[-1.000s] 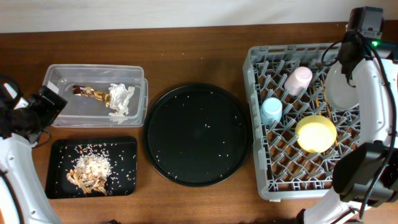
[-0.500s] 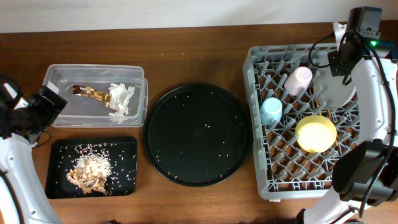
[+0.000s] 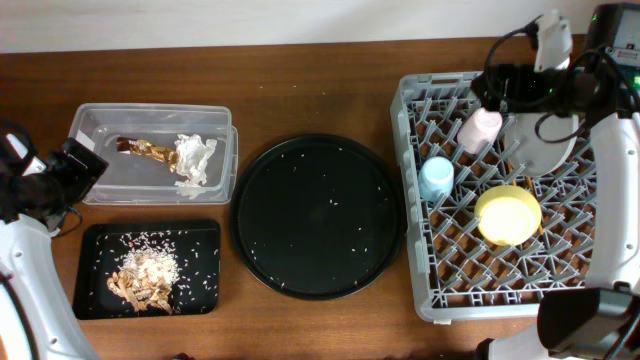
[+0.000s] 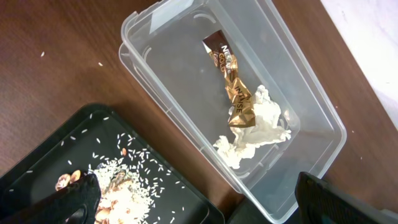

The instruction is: Sort waste into correct bins and load items into the dishwasher rack

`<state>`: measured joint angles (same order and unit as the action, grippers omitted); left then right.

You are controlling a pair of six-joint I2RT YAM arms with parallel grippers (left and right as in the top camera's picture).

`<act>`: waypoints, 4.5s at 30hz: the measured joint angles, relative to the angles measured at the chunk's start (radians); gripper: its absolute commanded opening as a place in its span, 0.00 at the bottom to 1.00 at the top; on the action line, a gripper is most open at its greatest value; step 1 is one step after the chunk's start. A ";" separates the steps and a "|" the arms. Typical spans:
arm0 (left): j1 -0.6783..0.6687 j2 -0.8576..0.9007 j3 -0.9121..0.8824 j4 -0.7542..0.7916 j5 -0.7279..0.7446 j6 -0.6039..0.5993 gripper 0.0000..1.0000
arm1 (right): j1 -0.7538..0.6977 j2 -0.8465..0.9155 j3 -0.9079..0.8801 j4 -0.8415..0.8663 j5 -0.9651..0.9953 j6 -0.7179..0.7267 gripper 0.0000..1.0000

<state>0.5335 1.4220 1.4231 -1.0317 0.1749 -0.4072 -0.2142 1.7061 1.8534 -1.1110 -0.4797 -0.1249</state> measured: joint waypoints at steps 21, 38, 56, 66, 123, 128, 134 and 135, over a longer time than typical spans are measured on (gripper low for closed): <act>0.000 0.000 0.000 0.000 0.000 0.000 0.99 | 0.043 0.000 0.001 -0.082 -0.072 0.025 0.98; 0.000 -0.003 0.000 -0.001 0.001 0.000 0.99 | 0.277 -1.249 -0.463 0.444 0.156 0.020 0.98; 0.000 -0.005 0.000 0.000 0.000 0.000 0.99 | 0.280 -1.691 -1.802 1.219 0.218 0.072 0.98; 0.000 -0.005 0.000 0.000 0.000 0.000 0.99 | 0.210 -1.694 -1.843 1.062 0.220 0.073 0.98; -0.610 -1.380 -1.402 1.033 -0.142 0.001 0.99 | 0.190 -1.696 -1.843 1.060 0.222 0.073 0.98; -0.562 -1.384 -1.408 0.950 -0.165 0.041 0.99 | 0.190 -1.696 -1.843 1.060 0.222 0.073 0.98; -0.562 -1.384 -1.408 0.950 -0.165 0.068 0.99 | 0.190 -1.696 -1.843 1.060 0.222 0.073 0.98; -0.562 -1.384 -1.408 0.950 -0.165 0.068 0.99 | 0.190 -1.696 -1.843 1.060 0.222 0.073 0.98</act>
<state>-0.0284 0.0376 0.0151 -0.0818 0.0097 -0.3389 -0.0238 0.0101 0.0109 -0.0513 -0.2577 -0.0521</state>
